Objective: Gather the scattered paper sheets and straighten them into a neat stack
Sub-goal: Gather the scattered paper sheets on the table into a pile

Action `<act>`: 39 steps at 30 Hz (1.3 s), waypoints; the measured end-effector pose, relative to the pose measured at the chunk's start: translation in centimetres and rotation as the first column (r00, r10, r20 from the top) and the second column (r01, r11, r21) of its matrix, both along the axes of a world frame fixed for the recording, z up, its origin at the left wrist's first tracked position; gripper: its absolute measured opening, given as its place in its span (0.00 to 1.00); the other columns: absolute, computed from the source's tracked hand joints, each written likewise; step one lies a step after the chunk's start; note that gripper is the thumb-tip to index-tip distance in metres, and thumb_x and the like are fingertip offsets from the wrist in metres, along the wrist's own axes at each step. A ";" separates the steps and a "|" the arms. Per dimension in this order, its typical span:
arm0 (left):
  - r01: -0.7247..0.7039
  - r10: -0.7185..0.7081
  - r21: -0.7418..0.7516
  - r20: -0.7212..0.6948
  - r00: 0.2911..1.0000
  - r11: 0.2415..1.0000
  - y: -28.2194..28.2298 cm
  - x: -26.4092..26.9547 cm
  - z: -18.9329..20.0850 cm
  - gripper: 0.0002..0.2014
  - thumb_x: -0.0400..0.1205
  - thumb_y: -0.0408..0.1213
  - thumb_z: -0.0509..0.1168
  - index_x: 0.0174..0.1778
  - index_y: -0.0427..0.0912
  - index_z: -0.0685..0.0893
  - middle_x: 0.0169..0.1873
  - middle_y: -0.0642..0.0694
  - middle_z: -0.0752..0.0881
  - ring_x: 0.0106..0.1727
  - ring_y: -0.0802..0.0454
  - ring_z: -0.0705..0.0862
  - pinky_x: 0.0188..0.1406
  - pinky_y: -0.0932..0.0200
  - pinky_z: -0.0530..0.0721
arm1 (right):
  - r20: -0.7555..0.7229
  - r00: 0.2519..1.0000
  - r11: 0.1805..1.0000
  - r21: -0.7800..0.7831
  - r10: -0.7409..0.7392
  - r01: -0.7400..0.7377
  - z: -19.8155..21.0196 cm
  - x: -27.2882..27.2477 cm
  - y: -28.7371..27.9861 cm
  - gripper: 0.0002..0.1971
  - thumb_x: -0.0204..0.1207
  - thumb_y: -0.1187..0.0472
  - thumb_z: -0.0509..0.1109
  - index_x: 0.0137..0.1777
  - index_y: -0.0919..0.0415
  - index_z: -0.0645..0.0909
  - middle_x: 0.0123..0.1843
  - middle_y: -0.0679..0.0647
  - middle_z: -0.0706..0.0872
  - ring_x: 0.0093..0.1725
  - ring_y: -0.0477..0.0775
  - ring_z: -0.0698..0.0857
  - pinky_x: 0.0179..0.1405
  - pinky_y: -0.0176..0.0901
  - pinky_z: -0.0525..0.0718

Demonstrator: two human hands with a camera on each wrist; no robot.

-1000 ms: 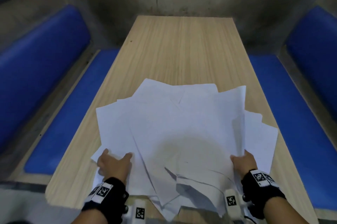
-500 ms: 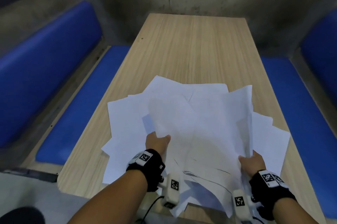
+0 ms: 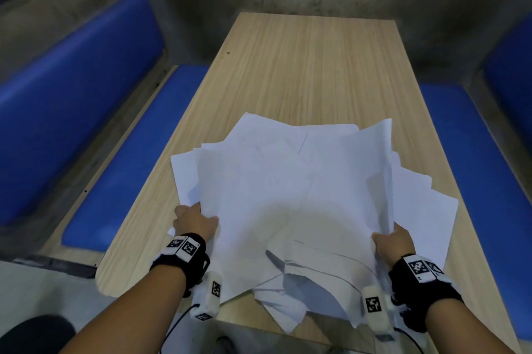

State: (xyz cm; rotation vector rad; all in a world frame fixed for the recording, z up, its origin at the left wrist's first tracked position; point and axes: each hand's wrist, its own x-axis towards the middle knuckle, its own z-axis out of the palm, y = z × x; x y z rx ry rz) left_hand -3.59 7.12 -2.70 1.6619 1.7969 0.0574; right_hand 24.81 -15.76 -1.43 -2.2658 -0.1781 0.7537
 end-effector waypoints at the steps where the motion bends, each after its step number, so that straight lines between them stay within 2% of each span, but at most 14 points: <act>1: 0.000 -0.001 0.022 0.075 0.997 1.000 0.2 0.0 0.2 0.14 0.73 0.38 0.67 0.51 0.35 0.85 0.64 0.31 0.79 0.56 0.34 0.83 0.56 0.47 0.84 | -0.006 1.000 1.000 -0.005 -0.001 0.001 -0.2 -0.1 0.0 0.06 0.75 0.75 0.59 0.48 0.66 0.74 0.46 0.63 0.79 0.44 0.61 0.77 0.47 0.45 0.75; 5: -0.003 -0.001 0.014 0.257 0.966 1.000 0.1 0.0 0.5 0.10 0.76 0.32 0.67 0.52 0.36 0.80 0.46 0.41 0.87 0.48 0.40 0.85 0.45 0.56 0.79 | -0.026 0.999 1.000 -0.013 -0.025 0.024 -0.9 -0.7 -0.3 0.05 0.75 0.75 0.61 0.49 0.68 0.75 0.45 0.65 0.80 0.43 0.62 0.78 0.44 0.46 0.75; 8: -0.128 0.191 -0.169 0.433 0.881 0.977 -0.3 0.3 -0.5 0.29 0.73 0.31 0.73 0.67 0.44 0.65 0.52 0.47 0.82 0.51 0.46 0.83 0.56 0.51 0.81 | -0.021 0.999 0.999 -0.011 -0.032 0.031 -0.9 -0.8 -0.4 0.04 0.75 0.74 0.61 0.47 0.68 0.74 0.44 0.65 0.80 0.42 0.62 0.78 0.45 0.46 0.75; 10: -0.152 0.266 -0.279 0.438 0.859 0.948 -0.2 0.6 -1.6 0.44 0.65 0.40 0.80 0.74 0.39 0.65 0.64 0.43 0.81 0.61 0.40 0.83 0.66 0.44 0.81 | -0.016 0.999 0.999 -0.010 -0.030 0.030 -0.9 -0.8 -0.4 0.04 0.75 0.74 0.61 0.47 0.69 0.74 0.44 0.65 0.80 0.42 0.61 0.78 0.45 0.45 0.75; 11: -0.160 0.284 -0.296 0.445 0.849 0.942 -0.1 0.6 -2.1 0.43 0.62 0.44 0.81 0.72 0.37 0.72 0.65 0.41 0.83 0.63 0.39 0.84 0.67 0.42 0.81 | -0.017 1.000 1.000 -0.011 -0.027 0.026 -0.9 -0.8 -0.4 0.04 0.75 0.74 0.61 0.47 0.69 0.75 0.44 0.64 0.80 0.42 0.61 0.78 0.45 0.45 0.75; 13: -0.286 0.361 -0.225 0.471 0.805 0.932 0.0 0.6 -2.0 0.17 0.68 0.39 0.76 0.52 0.41 0.85 0.57 0.39 0.88 0.58 0.39 0.87 0.64 0.43 0.83 | -0.019 1.000 1.000 -0.013 -0.017 0.017 -0.9 -0.8 -0.4 0.04 0.76 0.74 0.61 0.49 0.69 0.75 0.44 0.64 0.80 0.42 0.62 0.78 0.45 0.45 0.75; 15: -0.380 0.388 -0.098 0.373 0.843 0.920 0.3 0.7 -1.1 0.07 0.72 0.38 0.71 0.45 0.44 0.85 0.57 0.37 0.87 0.59 0.35 0.85 0.63 0.44 0.83 | -0.016 1.000 1.000 -0.017 -0.016 0.016 -0.9 -0.8 -0.4 0.04 0.76 0.74 0.61 0.48 0.69 0.75 0.44 0.65 0.80 0.43 0.62 0.78 0.45 0.46 0.76; 18: -0.345 0.350 -0.066 0.086 0.933 0.936 0.7 1.2 -0.2 0.24 0.76 0.43 0.69 0.65 0.35 0.79 0.71 0.33 0.71 0.70 0.31 0.73 0.65 0.45 0.77 | -0.008 1.000 1.000 -0.029 -0.012 0.012 -1.0 -0.9 -0.3 0.05 0.75 0.74 0.61 0.48 0.70 0.76 0.43 0.65 0.80 0.41 0.63 0.78 0.43 0.46 0.75; 20: -0.306 0.311 -0.086 0.055 0.949 0.948 1.0 1.9 0.4 0.24 0.77 0.41 0.68 0.67 0.34 0.77 0.71 0.33 0.68 0.65 0.32 0.74 0.61 0.47 0.78 | -0.014 1.000 0.999 -0.029 -0.018 0.018 -1.1 -0.9 -0.4 0.06 0.75 0.74 0.60 0.49 0.71 0.77 0.42 0.66 0.81 0.39 0.63 0.78 0.42 0.46 0.75; 23: -0.244 0.249 -0.056 0.117 0.961 0.968 1.6 2.0 0.1 0.23 0.73 0.37 0.70 0.65 0.36 0.78 0.66 0.33 0.77 0.54 0.36 0.80 0.60 0.48 0.82 | -0.017 1.000 1.000 -0.022 -0.020 0.020 -1.1 -0.9 -0.4 0.05 0.75 0.74 0.60 0.48 0.70 0.76 0.43 0.66 0.81 0.39 0.63 0.78 0.41 0.45 0.75; 26: -0.209 0.217 -0.070 0.134 0.967 0.975 2.1 1.3 0.1 0.25 0.66 0.41 0.70 0.61 0.42 0.81 0.58 0.38 0.86 0.61 0.34 0.82 0.68 0.43 0.79 | -0.016 1.000 1.000 -0.016 -0.017 0.016 -1.0 -0.9 -0.4 0.05 0.75 0.74 0.60 0.48 0.71 0.76 0.43 0.66 0.81 0.40 0.62 0.78 0.42 0.45 0.74; 33: -0.345 0.378 -0.158 0.465 0.801 0.925 2.4 0.8 0.9 0.35 0.68 0.26 0.78 0.69 0.35 0.69 0.55 0.42 0.81 0.56 0.42 0.81 0.64 0.43 0.82 | -0.016 1.000 1.000 -0.009 -0.026 0.026 -0.9 -0.9 -0.3 0.04 0.76 0.74 0.60 0.47 0.68 0.74 0.44 0.65 0.80 0.41 0.62 0.78 0.43 0.45 0.74; 36: -0.249 0.271 -0.109 0.428 0.862 0.962 2.7 0.3 1.0 0.26 0.69 0.34 0.79 0.63 0.33 0.81 0.55 0.41 0.87 0.56 0.41 0.85 0.63 0.47 0.82 | -0.018 1.000 1.000 -0.007 -0.025 0.025 -0.8 -1.0 -0.3 0.04 0.77 0.73 0.61 0.49 0.68 0.75 0.45 0.64 0.80 0.42 0.61 0.77 0.45 0.45 0.75; 39: -0.226 0.233 -0.071 0.463 0.855 0.972 2.7 0.0 1.1 0.18 0.67 0.49 0.76 0.50 0.45 0.87 0.53 0.46 0.90 0.55 0.41 0.86 0.63 0.46 0.83 | -0.021 0.999 1.000 0.000 -0.027 0.027 -0.6 -1.0 -0.3 0.04 0.77 0.74 0.60 0.48 0.67 0.74 0.44 0.64 0.79 0.42 0.60 0.77 0.45 0.45 0.75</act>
